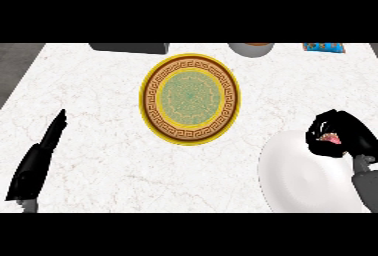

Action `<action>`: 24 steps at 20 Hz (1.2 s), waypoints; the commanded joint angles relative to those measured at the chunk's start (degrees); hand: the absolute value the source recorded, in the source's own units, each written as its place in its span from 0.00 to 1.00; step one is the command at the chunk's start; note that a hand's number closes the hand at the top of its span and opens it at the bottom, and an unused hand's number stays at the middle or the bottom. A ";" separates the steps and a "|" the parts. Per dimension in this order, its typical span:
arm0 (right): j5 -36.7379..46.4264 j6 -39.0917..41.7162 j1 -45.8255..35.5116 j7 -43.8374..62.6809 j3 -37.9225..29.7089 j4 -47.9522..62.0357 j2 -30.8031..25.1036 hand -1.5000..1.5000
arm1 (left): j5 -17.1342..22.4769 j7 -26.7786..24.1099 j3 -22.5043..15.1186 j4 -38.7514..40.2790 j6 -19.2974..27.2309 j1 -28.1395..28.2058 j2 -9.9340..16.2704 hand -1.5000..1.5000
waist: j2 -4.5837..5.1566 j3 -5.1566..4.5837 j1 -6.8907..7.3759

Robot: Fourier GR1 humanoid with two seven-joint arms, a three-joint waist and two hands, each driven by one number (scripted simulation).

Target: Pick the cupcake from the plate and place it in the plate

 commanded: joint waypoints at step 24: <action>-1.10 1.01 -33.42 -26.66 -3.07 5.59 4.02 1.00 | -0.03 -1.04 3.58 2.27 -0.72 1.84 -0.67 0.50 | -1.28 -0.10 -4.13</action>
